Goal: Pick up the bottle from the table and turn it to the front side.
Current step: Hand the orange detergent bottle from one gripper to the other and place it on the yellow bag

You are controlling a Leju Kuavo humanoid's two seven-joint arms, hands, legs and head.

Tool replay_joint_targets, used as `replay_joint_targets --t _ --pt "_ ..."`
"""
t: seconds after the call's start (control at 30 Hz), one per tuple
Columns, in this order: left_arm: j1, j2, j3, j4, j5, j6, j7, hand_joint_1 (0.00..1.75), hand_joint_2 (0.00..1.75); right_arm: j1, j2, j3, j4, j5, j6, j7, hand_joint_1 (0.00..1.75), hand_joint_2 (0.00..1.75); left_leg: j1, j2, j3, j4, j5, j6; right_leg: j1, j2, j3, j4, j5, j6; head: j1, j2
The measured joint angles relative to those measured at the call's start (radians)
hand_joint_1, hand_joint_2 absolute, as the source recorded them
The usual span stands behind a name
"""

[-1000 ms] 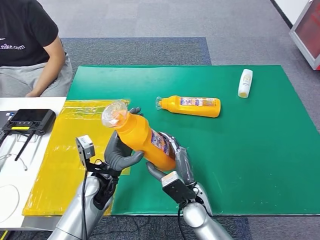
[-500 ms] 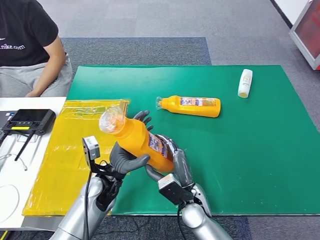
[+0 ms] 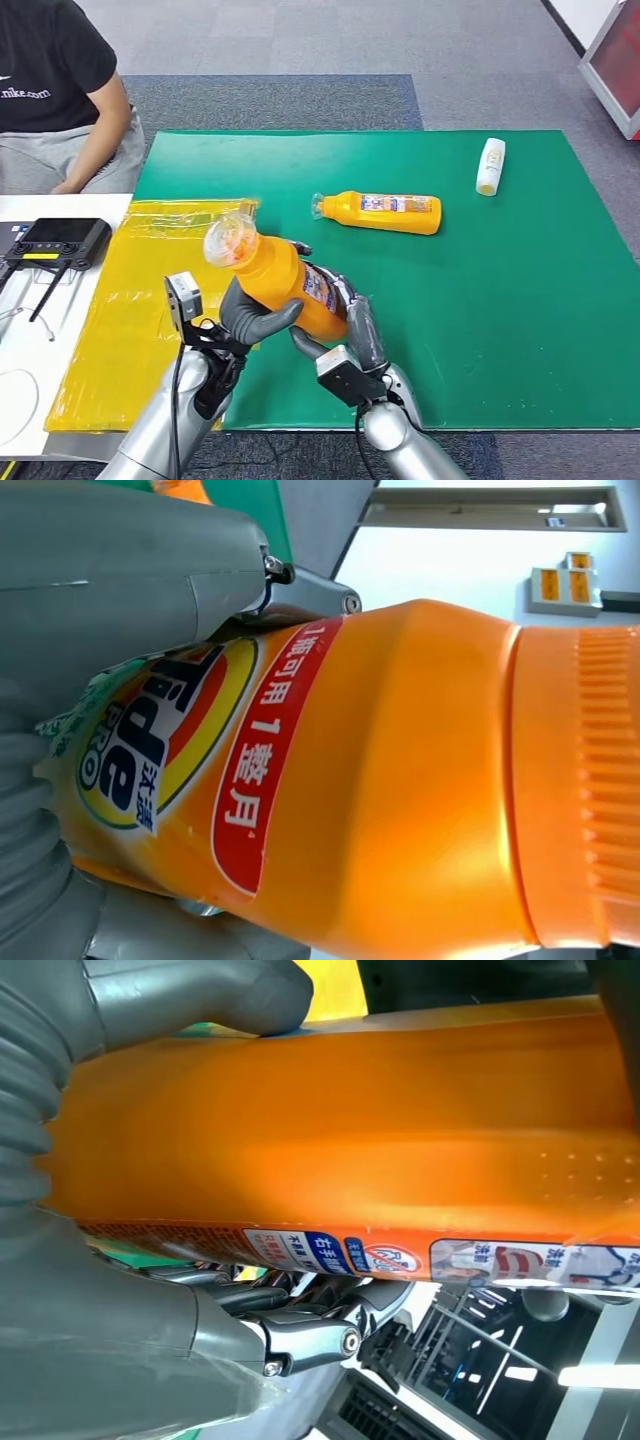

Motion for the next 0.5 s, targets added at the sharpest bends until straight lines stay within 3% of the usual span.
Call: replay_joint_targets --t 0.3,0.33,0.37,0.47,0.5 --pt "-0.002 0.008 0.001 -0.022 -0.036 0.019 -0.023 1.75 1.75 0.0 0.0 0.006 0.0 -0.003 0.0 -0.008 1.75 1.75 0.0 0.0 0.0 0.0 0.0 0.0 0.0 0.0 0.0 0.0 0.0 0.0 0.0 0.0" --pt "-0.002 0.009 0.001 -0.023 -0.037 0.021 -0.024 1.75 1.75 0.0 0.0 0.007 0.0 -0.003 0.0 -0.008 1.65 1.75 0.0 0.0 0.0 0.0 0.0 0.0 0.0 0.0 0.0 0.0 0.0 0.0 0.0 0.0" --pt "-0.002 0.01 0.001 -0.025 -0.038 0.023 -0.024 1.75 1.75 0.0 0.0 0.008 0.0 -0.004 0.0 -0.008 1.34 1.75 0.0 0.0 0.0 0.0 0.0 0.0 0.0 0.0 0.0 0.0 0.0 0.0 0.0 0.0" --pt "-0.002 0.016 0.001 -0.028 -0.051 0.041 -0.025 1.75 1.75 0.001 0.0 0.009 0.001 -0.012 -0.004 -0.006 0.18 1.75 0.0 0.0 0.0 0.0 0.0 0.0 0.0 0.0 0.0 0.0 0.0 0.0 0.0 0.0" --pt "-0.002 0.02 0.001 -0.029 -0.063 0.052 -0.025 1.75 1.75 0.003 0.0 0.009 0.002 -0.015 -0.007 -0.003 0.05 1.75 0.0 0.0 0.0 0.0 0.0 0.0 0.0 0.0 0.0 0.0 0.0 0.0 0.0 0.0"
